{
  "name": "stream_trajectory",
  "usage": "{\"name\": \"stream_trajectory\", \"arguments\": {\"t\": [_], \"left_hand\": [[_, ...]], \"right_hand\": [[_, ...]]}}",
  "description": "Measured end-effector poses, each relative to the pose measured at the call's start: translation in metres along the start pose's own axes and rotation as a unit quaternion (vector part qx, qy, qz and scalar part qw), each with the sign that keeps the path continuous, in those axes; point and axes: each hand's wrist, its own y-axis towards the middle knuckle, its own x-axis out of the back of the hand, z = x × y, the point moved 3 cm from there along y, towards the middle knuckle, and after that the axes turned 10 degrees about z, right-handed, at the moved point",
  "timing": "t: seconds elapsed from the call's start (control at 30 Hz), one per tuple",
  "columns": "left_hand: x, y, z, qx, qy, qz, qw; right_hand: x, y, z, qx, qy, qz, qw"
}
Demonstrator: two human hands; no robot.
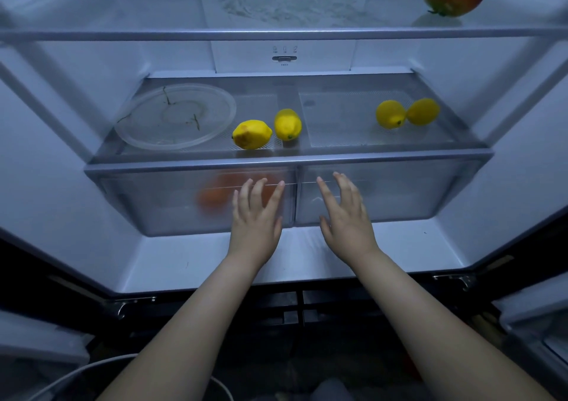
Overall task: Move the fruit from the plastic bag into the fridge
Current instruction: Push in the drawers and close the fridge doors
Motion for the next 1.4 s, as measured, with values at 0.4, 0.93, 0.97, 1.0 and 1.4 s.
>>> {"name": "stream_trajectory", "arguments": {"t": [0.4, 0.93, 0.97, 1.0, 1.4], "left_hand": [[0.064, -0.047, -0.017, 0.081, -0.026, -0.012, 0.996], [0.165, -0.227, -0.018, 0.28, 0.047, -0.029, 0.958], [0.171, -0.241, -0.014, 0.297, 0.051, -0.028, 0.953], [0.176, -0.255, -0.01, 0.314, 0.055, -0.027, 0.948], [0.217, -0.421, 0.054, 0.462, 0.087, 0.004, 0.883]], "right_hand": [[0.036, -0.02, 0.024, 0.068, 0.071, 0.036, 0.994], [0.072, -0.098, 0.133, 0.299, 0.121, 0.032, 0.946], [0.072, -0.103, 0.145, 0.313, 0.126, 0.035, 0.941], [0.072, -0.109, 0.157, 0.326, 0.132, 0.039, 0.935], [0.058, -0.183, 0.315, 0.456, 0.132, 0.111, 0.873]]}}
